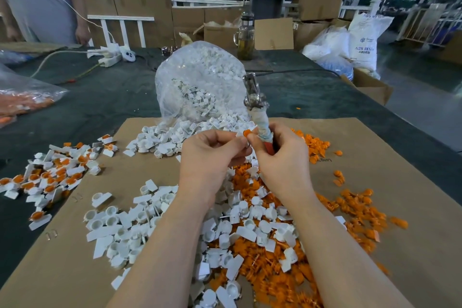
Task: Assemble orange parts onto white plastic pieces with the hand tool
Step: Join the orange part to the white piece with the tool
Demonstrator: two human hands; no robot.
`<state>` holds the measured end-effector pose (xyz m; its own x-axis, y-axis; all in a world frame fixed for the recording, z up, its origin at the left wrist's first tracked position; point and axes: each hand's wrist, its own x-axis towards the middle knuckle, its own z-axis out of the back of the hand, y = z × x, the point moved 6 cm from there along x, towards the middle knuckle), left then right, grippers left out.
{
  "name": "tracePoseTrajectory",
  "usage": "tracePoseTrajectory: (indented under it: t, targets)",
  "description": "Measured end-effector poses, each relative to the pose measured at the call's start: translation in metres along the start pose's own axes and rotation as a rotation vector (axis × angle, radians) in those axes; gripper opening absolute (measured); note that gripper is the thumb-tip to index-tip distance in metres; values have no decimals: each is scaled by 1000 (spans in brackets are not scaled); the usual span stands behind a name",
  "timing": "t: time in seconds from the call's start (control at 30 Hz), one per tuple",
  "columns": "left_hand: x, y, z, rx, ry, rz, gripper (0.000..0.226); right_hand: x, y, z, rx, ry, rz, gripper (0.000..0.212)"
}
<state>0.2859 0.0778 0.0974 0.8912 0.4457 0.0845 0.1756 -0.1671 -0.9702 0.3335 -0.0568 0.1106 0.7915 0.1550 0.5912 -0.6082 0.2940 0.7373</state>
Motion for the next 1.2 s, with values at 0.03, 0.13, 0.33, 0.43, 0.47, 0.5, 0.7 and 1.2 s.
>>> tracePoseTrajectory:
  t: [0.03,0.13,0.33,0.43,0.47,0.5,0.7,1.2]
  targets:
    - [0,0,0,7,-3,-5,12,0,0,0,3,7,-4,13]
    - [0,1,1,29,-17,-14,11,2,-3,-3,-1,41,-32,9]
    - [0,1,0,23,-16,-15,13,1,-4,0,-1,14,-31,11]
    - [1,1,2,53,-37,-25,10,2,-6,-2,-41,34,-47,16]
    - [1,1,2,79,-49,-35,9,2,-7,-3,-49,46,-53,19]
    - [2,1,3,109,-63,-47,7,2,-7,-4,-48,56,-58,20]
    - [2,1,6,213,-132,-59,10,3,-7,-6,-33,127,-81,20]
    - [8,-6,16,156,-167,-119,9,0,-12,0,93,418,-249,2]
